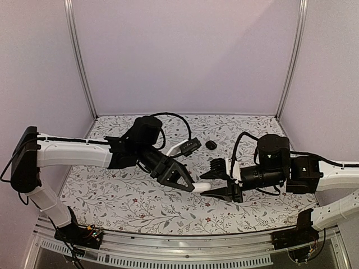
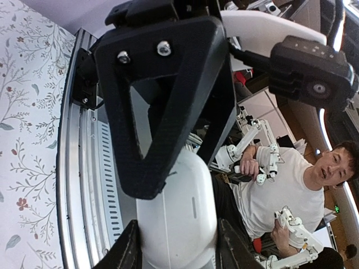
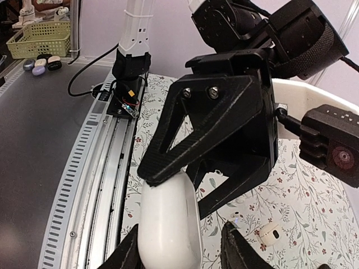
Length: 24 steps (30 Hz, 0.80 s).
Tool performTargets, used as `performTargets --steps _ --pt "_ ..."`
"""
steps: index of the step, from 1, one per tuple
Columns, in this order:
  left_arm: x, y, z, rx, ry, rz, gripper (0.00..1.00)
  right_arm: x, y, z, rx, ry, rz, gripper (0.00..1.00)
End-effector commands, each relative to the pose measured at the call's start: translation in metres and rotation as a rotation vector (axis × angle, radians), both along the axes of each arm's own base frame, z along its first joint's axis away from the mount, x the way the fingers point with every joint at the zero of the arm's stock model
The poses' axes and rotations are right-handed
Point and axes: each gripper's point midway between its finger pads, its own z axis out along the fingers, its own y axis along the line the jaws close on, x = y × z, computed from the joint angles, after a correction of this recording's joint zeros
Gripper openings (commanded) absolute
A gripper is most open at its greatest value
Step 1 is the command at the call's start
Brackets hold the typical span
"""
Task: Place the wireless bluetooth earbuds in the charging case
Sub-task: Pass from the left arm to the right
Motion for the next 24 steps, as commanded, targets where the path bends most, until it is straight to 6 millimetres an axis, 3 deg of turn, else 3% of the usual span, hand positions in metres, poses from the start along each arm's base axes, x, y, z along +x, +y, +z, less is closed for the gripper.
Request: performTargets --steps 1,5,9,12,18,24 --pt "0.004 -0.001 0.001 0.009 0.021 0.007 0.25 0.005 -0.006 0.002 -0.015 -0.013 -0.042 0.43" --pt "0.004 -0.001 0.0 0.011 0.028 0.002 0.23 0.004 -0.006 0.004 -0.006 -0.009 -0.037 0.42" --pt "0.013 -0.004 -0.001 0.02 -0.065 0.063 0.2 0.006 -0.004 0.007 0.011 0.01 -0.053 0.59" --pt "0.026 -0.002 -0.004 0.048 -0.189 0.152 0.19 0.008 -0.007 0.014 0.055 0.047 -0.084 0.63" --pt "0.056 0.006 -0.004 0.07 -0.446 0.331 0.17 0.029 -0.028 0.045 0.197 0.177 -0.184 0.71" --pt "0.095 0.023 -0.001 0.112 -0.792 0.535 0.18 0.063 -0.052 0.044 0.26 0.449 -0.234 0.7"
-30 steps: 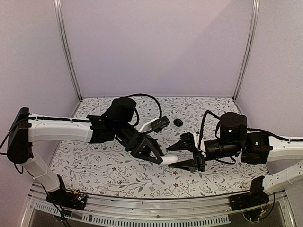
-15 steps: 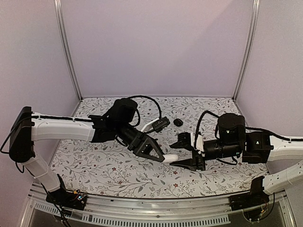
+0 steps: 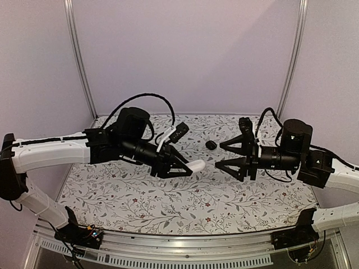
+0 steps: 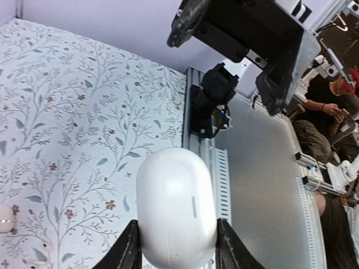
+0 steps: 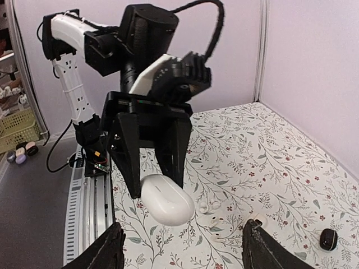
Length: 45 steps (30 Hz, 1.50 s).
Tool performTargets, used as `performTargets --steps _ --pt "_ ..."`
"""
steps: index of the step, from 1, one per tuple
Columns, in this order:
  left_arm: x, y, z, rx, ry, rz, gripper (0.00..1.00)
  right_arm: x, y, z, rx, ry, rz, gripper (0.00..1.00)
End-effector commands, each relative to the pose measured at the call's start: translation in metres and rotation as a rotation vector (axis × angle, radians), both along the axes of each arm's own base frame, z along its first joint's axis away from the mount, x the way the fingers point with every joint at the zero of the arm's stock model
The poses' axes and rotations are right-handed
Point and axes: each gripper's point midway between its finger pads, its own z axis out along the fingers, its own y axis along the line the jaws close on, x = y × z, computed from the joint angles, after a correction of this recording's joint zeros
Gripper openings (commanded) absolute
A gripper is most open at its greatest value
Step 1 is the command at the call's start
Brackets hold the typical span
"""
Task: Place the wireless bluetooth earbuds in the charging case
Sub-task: Pass from the left arm to the right
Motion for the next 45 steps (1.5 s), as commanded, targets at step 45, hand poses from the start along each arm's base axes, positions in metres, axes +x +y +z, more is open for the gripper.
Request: performTargets --steps 45 --pt "0.007 -0.007 0.011 0.155 -1.069 0.278 0.19 0.01 0.049 -0.052 0.076 0.841 0.306 0.37"
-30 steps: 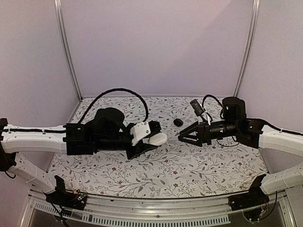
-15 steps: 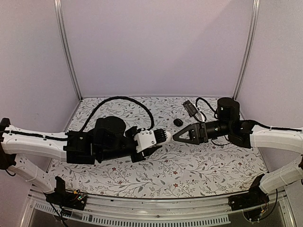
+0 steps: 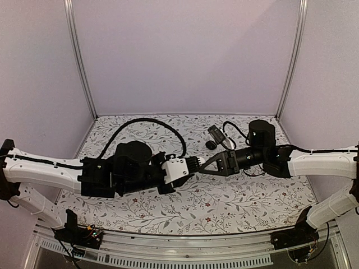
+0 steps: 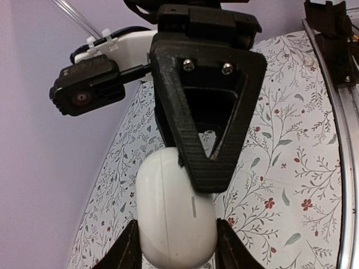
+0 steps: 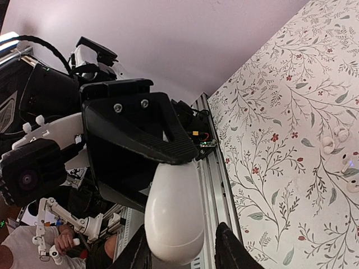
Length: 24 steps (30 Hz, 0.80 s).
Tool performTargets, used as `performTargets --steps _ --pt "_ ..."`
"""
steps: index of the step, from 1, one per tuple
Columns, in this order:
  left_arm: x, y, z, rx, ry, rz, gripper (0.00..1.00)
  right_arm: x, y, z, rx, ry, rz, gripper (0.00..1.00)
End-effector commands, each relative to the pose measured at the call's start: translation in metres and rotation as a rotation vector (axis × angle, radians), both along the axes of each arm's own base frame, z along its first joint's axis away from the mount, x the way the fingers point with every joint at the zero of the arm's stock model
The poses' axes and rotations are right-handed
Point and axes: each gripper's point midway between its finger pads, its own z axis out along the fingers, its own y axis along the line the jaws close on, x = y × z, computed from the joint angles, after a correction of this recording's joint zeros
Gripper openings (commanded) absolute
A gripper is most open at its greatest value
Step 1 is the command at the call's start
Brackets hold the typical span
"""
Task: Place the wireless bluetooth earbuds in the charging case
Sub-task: Pass from the left arm to the right
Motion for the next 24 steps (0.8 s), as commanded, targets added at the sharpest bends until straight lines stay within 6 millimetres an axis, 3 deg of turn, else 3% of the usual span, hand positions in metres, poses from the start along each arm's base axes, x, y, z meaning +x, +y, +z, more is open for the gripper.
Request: performTargets --steps 1,10,21,24 --pt "-0.0035 -0.008 0.0119 -0.039 -0.026 -0.004 0.19 0.0011 0.005 0.0097 0.028 -0.017 0.007 0.37" --pt "-0.0004 -0.0094 0.0085 -0.015 -0.046 0.028 0.18 0.0013 0.0061 0.0144 0.048 -0.004 0.007 0.34" --pt "0.0035 -0.0077 0.009 -0.02 -0.057 0.054 0.18 -0.0017 0.0054 0.0122 0.057 0.016 0.018 0.22" --pt "0.005 -0.0067 0.0085 -0.019 -0.06 0.065 0.27 -0.0019 0.0056 0.0121 0.057 0.017 0.02 0.15"
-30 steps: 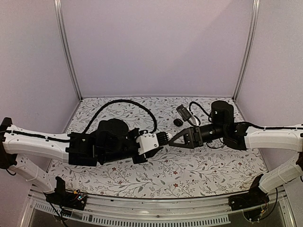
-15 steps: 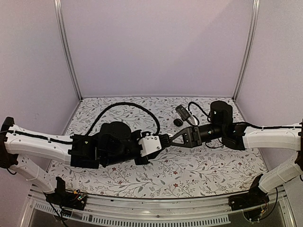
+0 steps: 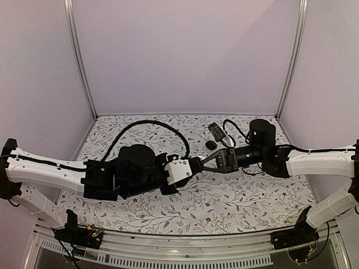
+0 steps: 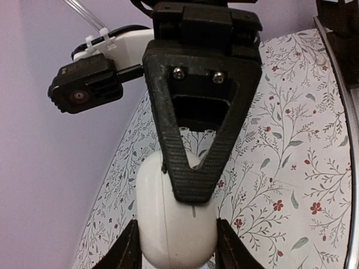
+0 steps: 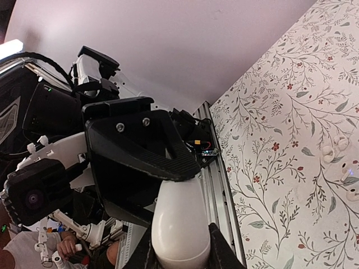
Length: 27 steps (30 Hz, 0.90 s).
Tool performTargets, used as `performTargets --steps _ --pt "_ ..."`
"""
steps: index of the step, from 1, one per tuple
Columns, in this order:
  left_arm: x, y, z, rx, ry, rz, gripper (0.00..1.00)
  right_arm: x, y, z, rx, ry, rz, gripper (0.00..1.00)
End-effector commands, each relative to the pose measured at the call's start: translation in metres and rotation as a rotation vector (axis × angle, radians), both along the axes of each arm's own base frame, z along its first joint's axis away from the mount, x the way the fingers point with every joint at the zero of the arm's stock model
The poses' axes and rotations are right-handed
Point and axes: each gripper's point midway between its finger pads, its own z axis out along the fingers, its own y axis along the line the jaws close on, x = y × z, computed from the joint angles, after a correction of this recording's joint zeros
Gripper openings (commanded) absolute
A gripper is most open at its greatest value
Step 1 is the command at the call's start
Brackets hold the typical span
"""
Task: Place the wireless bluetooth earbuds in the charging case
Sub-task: Pass from the left arm to the right, then open the charging case.
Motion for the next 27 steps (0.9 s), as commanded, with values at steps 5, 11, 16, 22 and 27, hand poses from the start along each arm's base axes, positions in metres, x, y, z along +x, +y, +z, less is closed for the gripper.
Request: performTargets --steps 5,11,16,22,27 --pt "-0.001 0.001 0.013 -0.064 0.032 0.03 0.63 -0.008 0.001 0.01 0.038 -0.044 0.038 0.07" --pt "-0.021 0.015 0.036 -0.206 0.133 -0.074 0.84 -0.007 -0.008 0.02 0.033 -0.184 0.006 0.04" --pt "-0.027 0.019 0.058 -0.344 0.299 -0.174 0.81 -0.003 -0.014 0.028 0.006 -0.372 -0.032 0.02" --pt "-0.015 0.012 0.071 -0.429 0.444 -0.18 0.72 -0.014 -0.02 0.045 0.017 -0.532 -0.044 0.0" --pt "-0.013 0.0 0.068 -0.416 0.482 -0.198 0.67 -0.017 -0.022 0.048 -0.003 -0.594 -0.04 0.0"
